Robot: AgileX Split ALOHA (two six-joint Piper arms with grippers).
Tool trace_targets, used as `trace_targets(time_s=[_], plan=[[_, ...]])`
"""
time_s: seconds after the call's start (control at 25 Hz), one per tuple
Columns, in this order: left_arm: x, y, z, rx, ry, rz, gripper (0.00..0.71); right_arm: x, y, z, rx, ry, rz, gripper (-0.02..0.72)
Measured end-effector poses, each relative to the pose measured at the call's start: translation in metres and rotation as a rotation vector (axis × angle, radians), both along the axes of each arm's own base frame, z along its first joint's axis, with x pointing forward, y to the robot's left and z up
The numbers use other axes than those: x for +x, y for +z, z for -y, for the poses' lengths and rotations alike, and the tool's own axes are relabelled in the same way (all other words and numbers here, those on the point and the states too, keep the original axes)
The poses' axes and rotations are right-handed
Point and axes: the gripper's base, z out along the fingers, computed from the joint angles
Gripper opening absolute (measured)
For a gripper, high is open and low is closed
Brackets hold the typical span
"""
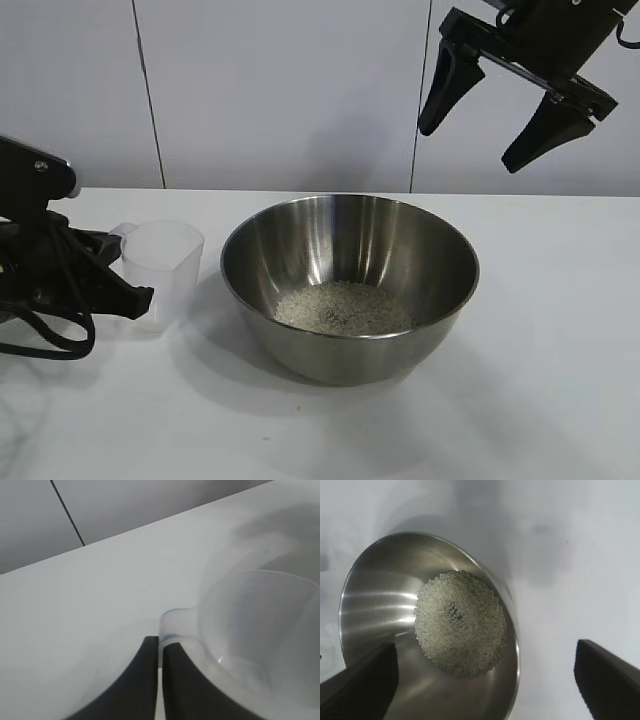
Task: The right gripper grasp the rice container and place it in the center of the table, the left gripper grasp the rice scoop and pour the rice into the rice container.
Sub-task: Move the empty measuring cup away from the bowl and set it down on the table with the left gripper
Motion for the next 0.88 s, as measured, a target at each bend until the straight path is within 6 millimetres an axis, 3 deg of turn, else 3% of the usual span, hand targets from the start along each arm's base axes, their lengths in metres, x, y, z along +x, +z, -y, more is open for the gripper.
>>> trace_targets(time_s=[0.28, 0.6, 0.76, 0.88], plan=[[-0.002, -0.016, -0.001, -0.033, 0.020, -0.062, 0.010, 0.000, 0.000, -0.001, 0.007, -0.002, -0.001, 0.660], [-0.002, -0.017, -0.001, -0.041, 0.023, -0.066, 0.017, 0.000, 0.000, -0.001, 0.008, -0.002, -0.001, 0.660], [-0.005, -0.018, -0.002, -0.035, 0.024, -0.079, 0.097, 0.000, 0.000, -0.001, 0.008, -0.002, -0.001, 0.660], [-0.009, -0.020, -0.004, -0.027, 0.024, -0.095, 0.216, 0.000, 0.000, -0.001, 0.008, -0.002, -0.001, 0.660]])
